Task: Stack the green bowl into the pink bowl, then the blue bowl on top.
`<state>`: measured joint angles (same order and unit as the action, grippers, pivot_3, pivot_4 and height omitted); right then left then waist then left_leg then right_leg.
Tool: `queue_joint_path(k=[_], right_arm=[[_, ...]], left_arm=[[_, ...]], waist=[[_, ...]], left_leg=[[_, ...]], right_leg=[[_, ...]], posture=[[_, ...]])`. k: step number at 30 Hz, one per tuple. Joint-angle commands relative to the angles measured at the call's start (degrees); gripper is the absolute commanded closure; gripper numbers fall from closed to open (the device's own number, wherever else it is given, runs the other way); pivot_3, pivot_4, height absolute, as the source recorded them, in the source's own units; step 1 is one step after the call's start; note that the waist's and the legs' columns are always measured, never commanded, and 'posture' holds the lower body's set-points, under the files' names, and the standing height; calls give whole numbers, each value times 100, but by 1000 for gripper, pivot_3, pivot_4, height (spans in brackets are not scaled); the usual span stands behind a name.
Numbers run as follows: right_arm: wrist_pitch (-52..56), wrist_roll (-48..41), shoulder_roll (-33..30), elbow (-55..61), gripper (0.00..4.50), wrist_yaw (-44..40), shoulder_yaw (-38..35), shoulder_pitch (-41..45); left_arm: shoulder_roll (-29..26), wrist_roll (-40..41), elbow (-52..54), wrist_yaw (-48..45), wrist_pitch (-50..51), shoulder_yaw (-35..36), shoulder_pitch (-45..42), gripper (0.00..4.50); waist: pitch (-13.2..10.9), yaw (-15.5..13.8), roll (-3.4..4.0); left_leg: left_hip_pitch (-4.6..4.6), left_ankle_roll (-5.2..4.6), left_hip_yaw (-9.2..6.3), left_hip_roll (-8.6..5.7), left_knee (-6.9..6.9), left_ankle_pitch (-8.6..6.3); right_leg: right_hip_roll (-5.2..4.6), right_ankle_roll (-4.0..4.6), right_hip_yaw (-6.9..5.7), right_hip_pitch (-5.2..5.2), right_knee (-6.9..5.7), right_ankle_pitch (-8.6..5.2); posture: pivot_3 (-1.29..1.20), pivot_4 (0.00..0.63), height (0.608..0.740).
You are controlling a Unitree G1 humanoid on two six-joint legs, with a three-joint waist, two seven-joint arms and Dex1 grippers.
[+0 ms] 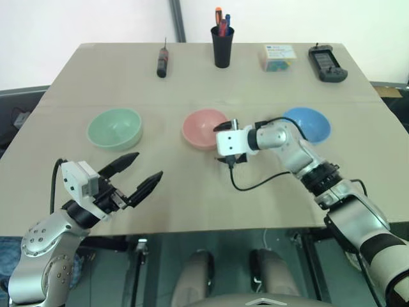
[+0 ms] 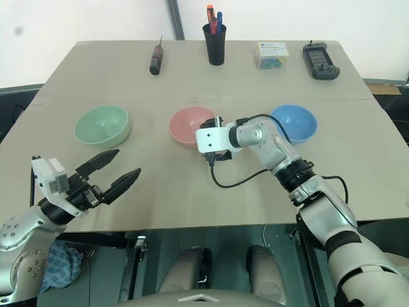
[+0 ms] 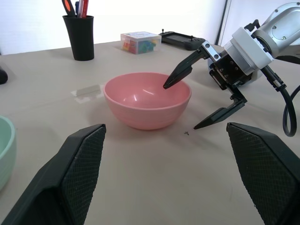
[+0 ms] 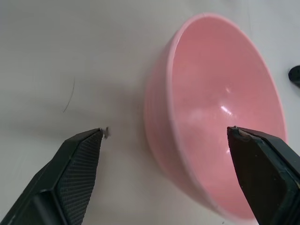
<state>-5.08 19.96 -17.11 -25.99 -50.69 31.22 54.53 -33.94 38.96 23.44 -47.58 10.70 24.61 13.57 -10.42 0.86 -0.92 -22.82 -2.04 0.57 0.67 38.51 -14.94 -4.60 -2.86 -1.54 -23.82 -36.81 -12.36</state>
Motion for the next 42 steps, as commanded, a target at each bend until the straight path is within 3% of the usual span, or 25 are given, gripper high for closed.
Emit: queue_joint_path(k=[1,4,6,9,19,23,29,37,42], right_arm=[[-117,67,105,68,1428,20,-21,173],[-122,89,127,159,2460,-46,-12,94],[-104,95,135,222,3526,-78,-10,41],[-76,95,141,275,4467,-116,-27,4],[213,95,-299,886,4467,-491,-169,-59],[632,-80,-815,1795,4467,-1226,-183,-318],[1579,-386,-1076,3162,4467,-2050,-76,-731],[2127,-347,-1171,3541,4467,-2215,4,-858],[2165,-314,-1202,3478,2962,-2153,5,-843]], left_arm=[[-4,25,206,23,-107,127,-25,0],[0,12,205,20,-119,124,-6,0],[6,-4,200,16,-130,113,2,0],[3,-20,186,16,-127,81,-32,0],[-7,-103,57,-58,-142,-32,-186,0],[8,-103,29,-74,-139,-59,-238,0],[-23,-110,-70,-155,-140,-79,-311,0],[-43,-137,-184,-242,-129,-115,-457,0],[-55,-165,-223,-293,-142,-145,-502,0]], waist=[[0,0,0],[0,2,0],[0,4,0],[-1,4,1],[-1,-6,1],[-1,-13,1],[-1,3,2],[0,-17,0],[0,-13,1]], left_leg=[[0,0,0,0,-2,0],[0,1,0,-2,-6,1],[0,1,0,-2,-8,1],[0,2,0,-2,-9,1],[-1,2,-1,-4,-10,1],[-2,1,-3,-5,-11,1],[0,0,-2,-2,-13,0],[0,1,-7,-4,-10,0],[-1,1,-8,-7,-11,1]], right_leg=[[0,0,0,-1,0,0],[-2,0,0,-2,2,0],[-2,0,0,-3,2,0],[-2,0,-1,-4,2,0],[-3,0,-2,-4,4,0],[-3,0,-4,-3,6,0],[-1,0,-3,-5,5,0],[-9,-1,-8,-1,5,0],[-8,-1,-9,-1,5,0]], posture=[[0,150,740],[0,150,740],[0,150,740],[0,150,740],[0,150,740],[0,150,740],[0,150,740],[0,150,740],[0,150,740]])
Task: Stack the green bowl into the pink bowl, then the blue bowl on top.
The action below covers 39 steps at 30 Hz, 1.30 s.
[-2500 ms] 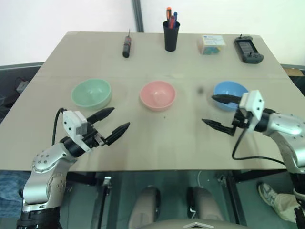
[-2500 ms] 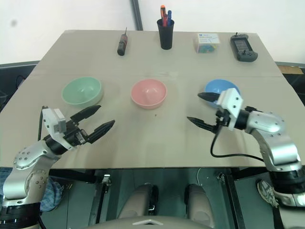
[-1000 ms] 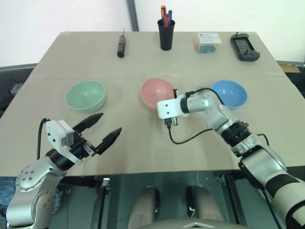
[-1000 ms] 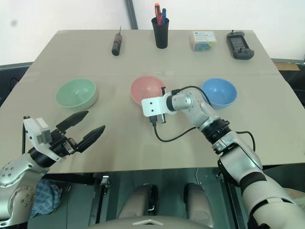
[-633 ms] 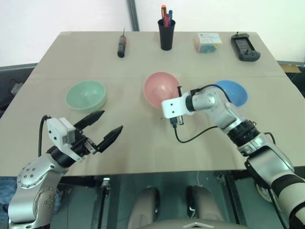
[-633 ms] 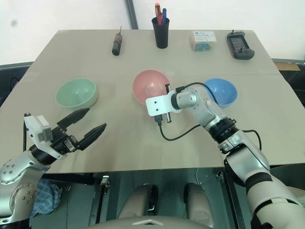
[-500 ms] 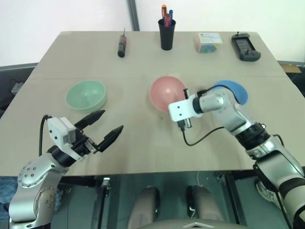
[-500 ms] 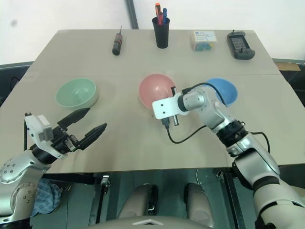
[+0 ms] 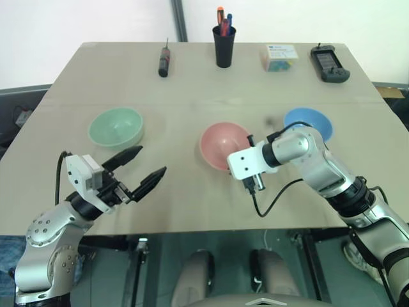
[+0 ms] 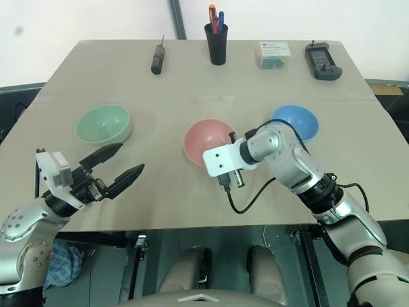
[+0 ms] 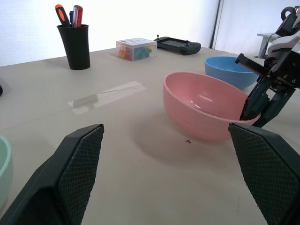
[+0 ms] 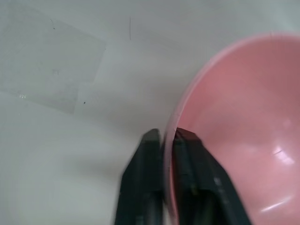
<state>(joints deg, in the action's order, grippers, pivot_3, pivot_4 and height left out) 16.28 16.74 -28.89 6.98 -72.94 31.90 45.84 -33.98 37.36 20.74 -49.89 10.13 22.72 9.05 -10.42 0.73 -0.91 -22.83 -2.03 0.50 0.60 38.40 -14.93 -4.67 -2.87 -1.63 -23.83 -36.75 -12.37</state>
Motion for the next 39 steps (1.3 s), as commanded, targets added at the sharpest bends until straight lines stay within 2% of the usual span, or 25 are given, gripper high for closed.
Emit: queue_joint_path(k=[1,7,8,10,12,18,22,27,32,39], right_arm=[[45,4,-22,179,2541,78,-64,32],[438,-330,-126,538,775,61,-435,-25],[729,-568,-161,732,306,-11,-635,-55],[1415,-1157,-223,1116,22,-153,-1105,-100],[1896,-1623,-251,1316,22,-147,-1512,-86],[2967,-2738,-240,1607,22,259,-2513,97],[3540,-3381,-393,1726,22,547,-3110,143],[3900,-3986,-693,1814,22,865,-3570,115],[4116,-4506,-1110,1817,22,1162,-4062,75],[4127,-4901,-1420,2008,22,1598,-4122,-161]], left_arm=[[-62,-7,30,-76,-92,42,-59,0],[-92,-135,-34,66,-75,-16,-293,0],[-122,-237,-54,219,0,-38,-392,0],[-213,-528,-151,577,219,-112,-611,0],[-456,-783,-219,980,833,-219,-790,0],[-734,-1434,-527,1398,1106,-524,-1439,0],[-1063,-2355,-861,1808,1318,-1029,-1973,0],[-1061,-2624,-1033,2100,2055,-1260,-2396,0],[-1179,-3020,-1443,2066,1949,-1448,-2523,0],[-1227,-3386,-2285,1863,1370,-1739,-2712,0]], waist=[[0,1,0],[0,-5,0],[0,-7,0],[0,-31,-1],[0,-32,-1],[0,-14,-1],[-1,-12,-1],[-1,-17,-2],[-2,-11,-3],[-1,-13,-3]], left_leg=[[0,0,0,0,0,0],[-1,0,-2,0,0,0],[-1,0,-1,1,0,0],[-4,0,-7,1,0,0],[-5,0,-9,1,1,0],[-2,-1,-10,-1,0,0],[-3,0,-10,-3,-2,0],[-7,-1,-7,-8,-2,-1],[-7,-1,-7,-8,-8,-1],[-8,-2,-4,-4,-8,-1]], right_leg=[[0,0,0,0,0,0],[0,0,-2,0,0,0],[0,0,-2,0,0,0],[-2,0,-6,1,1,0],[-1,-1,-8,3,0,0],[0,-1,-10,5,0,1],[1,-1,-10,3,-1,1],[-5,-3,-9,4,2,1],[-7,-4,-9,-1,1,0],[-10,-4,-7,-2,1,0]], posture=[[0,150,740],[0,150,740],[0,150,740],[0,150,740],[0,150,740],[0,150,740],[0,150,740],[0,150,740],[0,150,740],[0,150,740]])
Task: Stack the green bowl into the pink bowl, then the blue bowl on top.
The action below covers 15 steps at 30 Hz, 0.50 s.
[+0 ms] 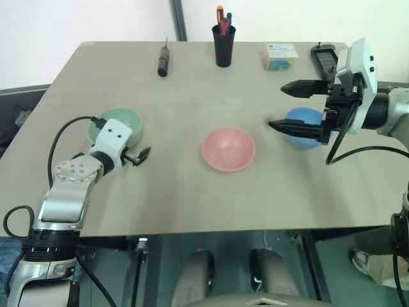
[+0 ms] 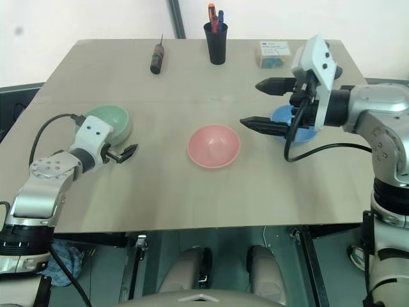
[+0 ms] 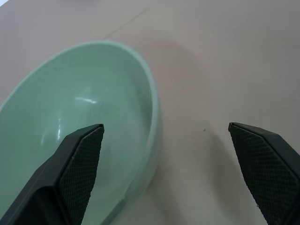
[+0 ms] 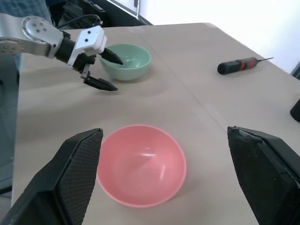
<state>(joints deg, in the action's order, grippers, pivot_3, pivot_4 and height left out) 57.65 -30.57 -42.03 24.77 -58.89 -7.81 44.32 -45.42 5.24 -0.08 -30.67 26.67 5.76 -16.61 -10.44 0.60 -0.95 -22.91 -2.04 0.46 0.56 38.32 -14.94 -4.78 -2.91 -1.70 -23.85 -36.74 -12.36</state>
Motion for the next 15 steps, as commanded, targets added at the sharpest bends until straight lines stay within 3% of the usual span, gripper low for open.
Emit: queue_joint_path(k=[1,2,5,11,13,15], right_arm=[[-27,-196,-119,241,22,249,-143,-28],[-37,-237,-130,262,22,308,-132,-46],[-49,-372,-165,334,0,455,-103,-98],[-111,-542,-304,390,0,609,-79,-203],[-120,-602,-342,402,0,642,-86,-226],[-131,-649,-383,397,0,669,-97,-241]], left_arm=[[-37,-158,-287,-63,-275,-43,-202,0],[1,-145,-357,-68,-272,-33,-249,0],[-46,-279,-616,-137,-420,-165,-435,618],[-42,-390,-916,-275,-546,-237,-694,3567],[-43,-443,-968,-324,-615,-290,-779,4307],[-6,-438,-996,-399,-624,-325,-911,4468]], waist=[[0,-1,0],[0,-2,0],[0,-11,-1],[-1,-7,-1],[0,-7,-1],[0,-16,-1]], left_leg=[[0,0,0,0,0,0],[-1,0,1,0,0,0],[-2,0,0,0,1,0],[-4,0,0,-1,1,0],[-4,-1,0,-1,1,0],[-3,-1,-2,-1,1,0]], right_leg=[[-1,0,0,0,0,0],[-3,0,1,0,-1,0],[-5,0,0,0,-1,0],[-6,-1,-2,0,0,0],[-6,-1,-2,0,0,0],[-5,-1,-3,0,-2,0]], posture=[[0,150,740],[0,150,740],[0,150,740],[0,150,740],[0,150,740],[0,150,740]])
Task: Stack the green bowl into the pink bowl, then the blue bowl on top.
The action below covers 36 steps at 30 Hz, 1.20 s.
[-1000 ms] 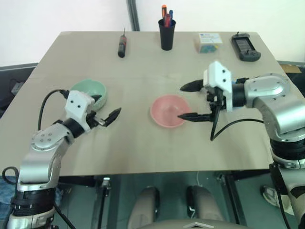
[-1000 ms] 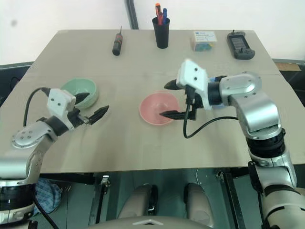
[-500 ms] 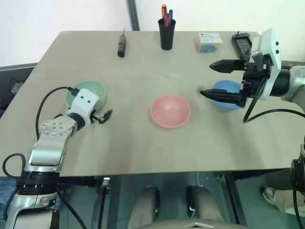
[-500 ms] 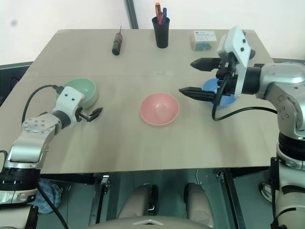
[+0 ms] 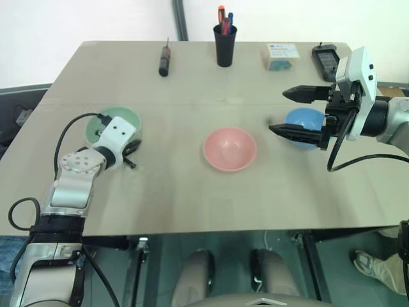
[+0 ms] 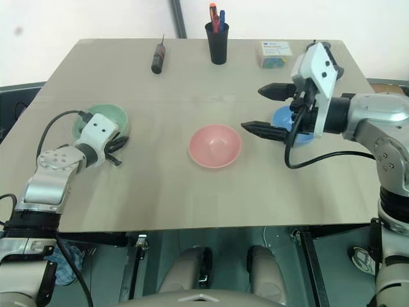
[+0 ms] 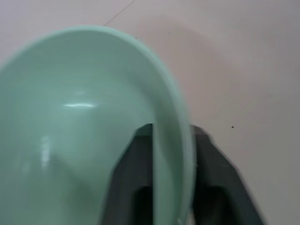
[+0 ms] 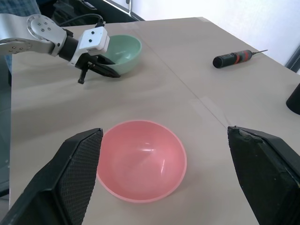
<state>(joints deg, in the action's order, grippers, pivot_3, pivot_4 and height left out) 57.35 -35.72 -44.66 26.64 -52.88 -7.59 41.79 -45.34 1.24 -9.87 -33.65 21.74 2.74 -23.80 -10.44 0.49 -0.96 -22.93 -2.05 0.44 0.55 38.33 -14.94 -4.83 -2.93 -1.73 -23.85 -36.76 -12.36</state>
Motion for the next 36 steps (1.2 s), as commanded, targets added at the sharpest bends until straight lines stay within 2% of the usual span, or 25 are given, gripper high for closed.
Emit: queue_joint_path(k=[1,8,16,21,27,31,36], right_arm=[[-112,-152,-139,208,0,82,-117,5],[-144,-304,-213,220,0,177,-122,-33],[-260,-364,-235,127,0,254,22,54],[-339,-336,-299,122,0,259,80,7],[-343,-368,-352,143,0,318,70,31],[-329,-392,-399,185,0,365,46,17],[-342,-419,-427,213,0,447,50,17]], left_arm=[[-20,-21,-24,-206,-147,-67,-247,4468],[7,-39,-109,-473,-252,-220,-673,4468],[531,105,291,-1758,-767,-1108,-1966,4468],[771,138,337,-2463,-1262,-1511,-2429,4468],[986,364,547,-3337,-1584,-1813,-2608,4468],[952,555,720,-4116,-2077,-2032,-2520,4468],[949,720,726,-4665,-2497,-2113,-2435,4468]], waist=[[0,-5,0],[-1,-8,-2],[-2,-110,-4],[-2,-84,-4],[-2,-87,-4],[-2,-100,-4],[-2,-107,-4]], left_leg=[[-1,0,-1,0,1,0],[-4,0,-1,-5,3,0],[-19,0,0,-15,16,0],[-20,-1,5,-14,14,0],[-23,-1,10,-13,17,0],[-27,-2,7,-13,19,0],[-28,-2,6,-13,23,0]], right_leg=[[0,0,-2,0,0,0],[0,0,-2,0,0,0],[0,-1,-12,0,1,1],[5,-2,-9,-6,2,0],[5,-3,-9,-6,2,-1],[6,-3,-11,-8,2,-1],[6,-3,-11,-9,1,-1]], posture=[[0,150,740],[0,150,740],[0,150,740],[0,150,740],[0,150,740],[0,150,740],[0,150,740]])
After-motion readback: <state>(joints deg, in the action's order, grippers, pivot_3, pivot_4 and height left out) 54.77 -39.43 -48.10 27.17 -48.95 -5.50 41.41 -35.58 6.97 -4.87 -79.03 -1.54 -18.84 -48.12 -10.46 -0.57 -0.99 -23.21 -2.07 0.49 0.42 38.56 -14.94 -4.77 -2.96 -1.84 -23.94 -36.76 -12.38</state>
